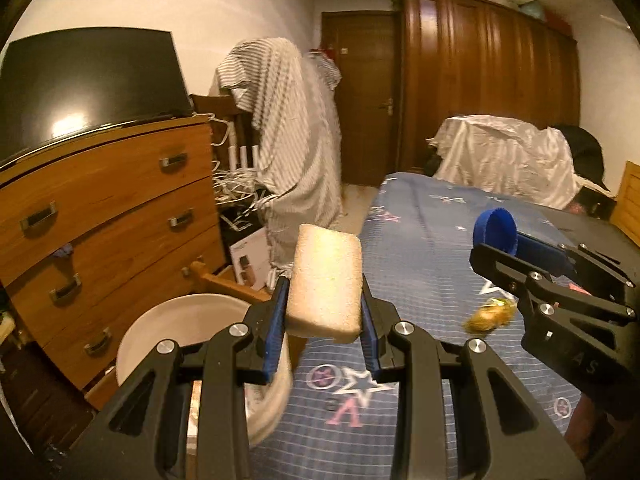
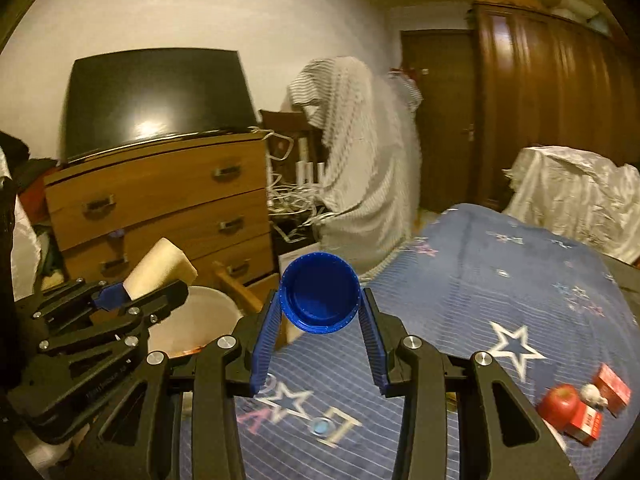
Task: Collect trash
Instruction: 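Carry the sponge bar in the left tool while the right tool carries the blue cap, then open both tools over the white bucket to drop the sponge and cap, then move both open tools back over the bedspread, then grasp the white towel bundle with the right tool while the left tool grasps bubble wrap, then carry the towel bundle and bubble wrap over to the white bucket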
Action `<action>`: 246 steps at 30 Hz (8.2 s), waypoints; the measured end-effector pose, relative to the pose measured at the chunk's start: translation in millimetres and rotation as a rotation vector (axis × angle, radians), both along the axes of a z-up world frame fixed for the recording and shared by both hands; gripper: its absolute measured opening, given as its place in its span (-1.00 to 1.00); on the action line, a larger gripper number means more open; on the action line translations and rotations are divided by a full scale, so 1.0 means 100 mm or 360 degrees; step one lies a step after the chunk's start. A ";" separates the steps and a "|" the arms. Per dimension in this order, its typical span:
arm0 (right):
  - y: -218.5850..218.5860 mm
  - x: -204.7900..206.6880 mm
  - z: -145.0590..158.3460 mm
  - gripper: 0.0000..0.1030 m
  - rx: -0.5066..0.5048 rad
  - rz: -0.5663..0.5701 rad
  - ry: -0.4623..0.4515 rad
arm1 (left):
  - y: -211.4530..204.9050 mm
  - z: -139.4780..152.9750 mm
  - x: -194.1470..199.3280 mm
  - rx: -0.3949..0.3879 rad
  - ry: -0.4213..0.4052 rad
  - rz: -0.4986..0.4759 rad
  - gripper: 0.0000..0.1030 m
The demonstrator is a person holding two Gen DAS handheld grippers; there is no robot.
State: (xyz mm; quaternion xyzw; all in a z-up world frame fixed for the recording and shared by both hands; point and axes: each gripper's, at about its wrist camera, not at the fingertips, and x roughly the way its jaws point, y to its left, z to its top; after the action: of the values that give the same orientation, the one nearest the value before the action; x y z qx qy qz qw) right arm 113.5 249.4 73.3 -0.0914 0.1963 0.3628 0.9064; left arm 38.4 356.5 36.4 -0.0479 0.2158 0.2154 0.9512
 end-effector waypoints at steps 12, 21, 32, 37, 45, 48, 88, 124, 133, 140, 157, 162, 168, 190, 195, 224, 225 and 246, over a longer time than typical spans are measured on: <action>1.10 -0.03 -0.15 -0.20 -0.0127 0.0198 0.0062 | 0.66 -0.15 -0.15 -0.0089 0.0064 0.0132 -0.40; 1.69 0.12 -0.37 -0.20 -0.0215 0.0318 0.0196 | 1.20 -0.26 -0.20 -0.0186 0.0117 0.0222 -0.40; 2.38 0.42 -0.69 -0.20 -0.0386 0.0486 0.0482 | 1.66 -0.57 -0.12 -0.0335 0.0255 0.0240 -0.40; 2.60 0.57 -0.89 -0.20 -0.0448 0.0519 0.0611 | 1.81 -0.72 -0.11 -0.0367 0.0320 0.0257 -0.40; 2.65 0.69 -1.12 -0.20 -0.0513 0.0534 0.0686 | 2.08 -0.91 -0.09 -0.0424 0.0387 0.0297 -0.40; 2.63 0.71 -1.15 -0.20 -0.0519 0.0533 0.0687 | 2.14 -0.96 -0.10 -0.0432 0.0403 0.0311 -0.39; 2.54 0.71 -1.23 0.09 -0.0476 0.0565 0.0737 | 2.24 -1.03 -0.17 -0.0435 0.0445 0.0385 0.07; -4.37 2.22 -2.19 0.53 -0.0386 -0.0509 0.0645 | -2.03 -1.44 1.54 -0.0383 0.0747 -0.0956 0.17; -4.26 2.76 -2.20 0.66 -0.0247 -0.0207 0.0750 | -2.20 -1.58 1.63 -0.0448 0.0811 -0.0975 0.18; -4.19 2.11 -2.11 0.69 -0.0124 0.0047 0.0927 | -2.23 -1.64 1.67 -0.0473 0.0801 -0.0975 0.18; -4.17 2.70 -1.92 0.51 -0.0398 -0.0402 0.0529 | -2.54 -1.77 1.93 -0.0636 0.0813 -0.1078 0.18; -3.97 3.11 -2.22 0.50 -0.0539 -0.0460 0.0570 | -2.53 -1.77 2.01 -0.0736 0.0798 -0.1080 0.18; -4.04 3.18 -2.39 -0.37 -0.0465 -0.0582 0.0614 | -2.57 -1.82 2.11 -0.0827 0.0777 -0.1087 0.27; -4.22 1.75 -1.97 -0.37 -0.0184 -0.0656 0.0402 | -2.81 -1.96 2.48 -0.0891 0.0601 -0.0893 -0.05; -4.20 1.55 -1.84 -0.37 -0.0124 -0.0717 0.0311 | -2.74 -1.76 2.24 -0.0784 0.0479 -0.0888 -0.08; -2.75 0.32 -0.67 -0.35 -0.0026 -0.0615 -0.0081 | -1.92 -0.36 0.94 -0.0053 0.0042 -0.0537 -0.08; -2.66 0.30 -0.64 -0.35 -0.0030 -0.0596 -0.0089 | -1.85 -0.33 0.91 -0.0048 0.0037 -0.0517 -0.08; -0.39 0.08 -0.08 -0.35 -0.0035 -0.0112 -0.0047 | -0.34 0.02 0.22 0.0017 0.0031 -0.0072 -0.08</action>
State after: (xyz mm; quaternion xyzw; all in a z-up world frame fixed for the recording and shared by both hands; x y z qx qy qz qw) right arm 121.0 210.8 65.3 -0.0997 0.1900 0.3270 0.9203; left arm 60.2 322.2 38.3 -0.0357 0.2249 0.1956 0.9539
